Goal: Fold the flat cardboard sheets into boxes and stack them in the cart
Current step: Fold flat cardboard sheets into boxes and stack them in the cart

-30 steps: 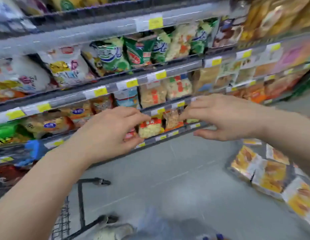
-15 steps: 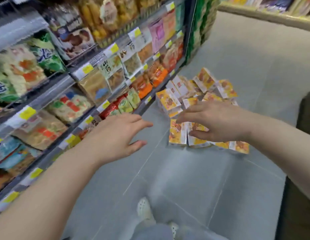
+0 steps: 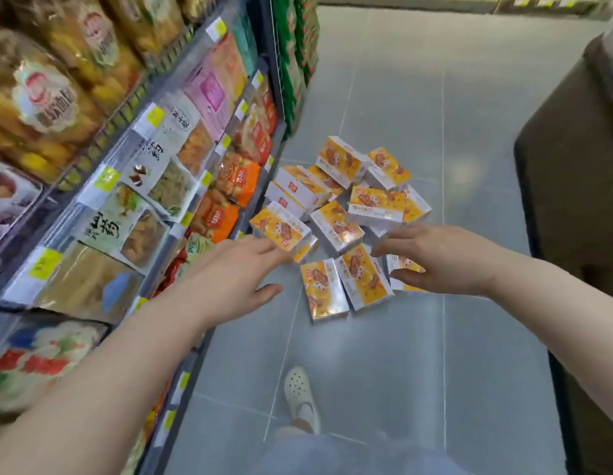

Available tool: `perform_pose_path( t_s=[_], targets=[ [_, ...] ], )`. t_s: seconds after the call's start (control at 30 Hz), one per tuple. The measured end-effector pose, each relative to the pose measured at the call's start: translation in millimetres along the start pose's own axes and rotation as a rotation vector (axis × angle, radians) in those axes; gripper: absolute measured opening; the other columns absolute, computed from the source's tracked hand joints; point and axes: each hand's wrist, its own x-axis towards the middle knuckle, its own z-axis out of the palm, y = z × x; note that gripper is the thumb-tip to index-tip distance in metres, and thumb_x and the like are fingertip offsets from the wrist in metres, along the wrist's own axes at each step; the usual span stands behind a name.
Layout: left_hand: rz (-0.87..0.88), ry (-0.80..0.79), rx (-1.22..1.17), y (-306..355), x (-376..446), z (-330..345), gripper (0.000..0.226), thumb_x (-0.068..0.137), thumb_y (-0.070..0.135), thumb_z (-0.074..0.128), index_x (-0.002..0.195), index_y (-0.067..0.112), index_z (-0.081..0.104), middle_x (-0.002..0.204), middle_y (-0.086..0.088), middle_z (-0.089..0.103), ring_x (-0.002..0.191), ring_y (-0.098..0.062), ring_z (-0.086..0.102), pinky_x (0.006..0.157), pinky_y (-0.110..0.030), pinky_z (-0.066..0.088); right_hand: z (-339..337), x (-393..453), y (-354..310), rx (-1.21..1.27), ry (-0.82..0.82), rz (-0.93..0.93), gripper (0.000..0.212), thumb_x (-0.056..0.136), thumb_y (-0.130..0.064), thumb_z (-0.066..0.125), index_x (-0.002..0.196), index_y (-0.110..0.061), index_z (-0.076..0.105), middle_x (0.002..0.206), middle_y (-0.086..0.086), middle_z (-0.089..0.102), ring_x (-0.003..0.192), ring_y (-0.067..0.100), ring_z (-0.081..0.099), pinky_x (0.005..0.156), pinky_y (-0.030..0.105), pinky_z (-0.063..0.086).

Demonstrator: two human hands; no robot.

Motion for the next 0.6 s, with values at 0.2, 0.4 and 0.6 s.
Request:
perform_pose_path(
  t_s=[0.2,0.4,0.6],
  targets=[
    [0.112,-0.072,0.042,-51,88,10,0.043,0.081,0.027,0.064,0.121,0.016,0.055,0.114,-0.005,0.062,0.108,-0.026,0.057,0.086,-0.04,0.047,11,39,35,0.096,-0.021,0.239,0.042,0.095,-0.037,0.038,0.137,-0.033,0.033,0.136,-0.008,0.044,0.126,0.014,0.04,0.094,0.026,0.036],
    [0.083,-0.055,-0.033,-69,157,48,0.032,0.076,0.021,0.067,0.107,0.016,0.062,0.103,-0.002,0.065,0.099,-0.027,0.062,0.073,-0.036,0.05,50,78,72,0.275,-0.01,0.428,0.04,0.094,-0.033,0.04,0.134,-0.028,0.041,0.13,-0.004,0.051,0.121,0.019,0.044,0.095,0.034,0.041],
    [-0.279,-0.133,-0.516,-78,210,111,0.04,0.089,0.025,0.053,0.128,0.022,0.047,0.129,0.001,0.052,0.12,-0.016,0.046,0.096,-0.03,0.037,112,135,122,0.485,-0.054,0.472,0.04,0.095,-0.026,0.042,0.134,-0.027,0.041,0.132,-0.003,0.05,0.125,0.016,0.042,0.096,0.03,0.038]
  ],
)
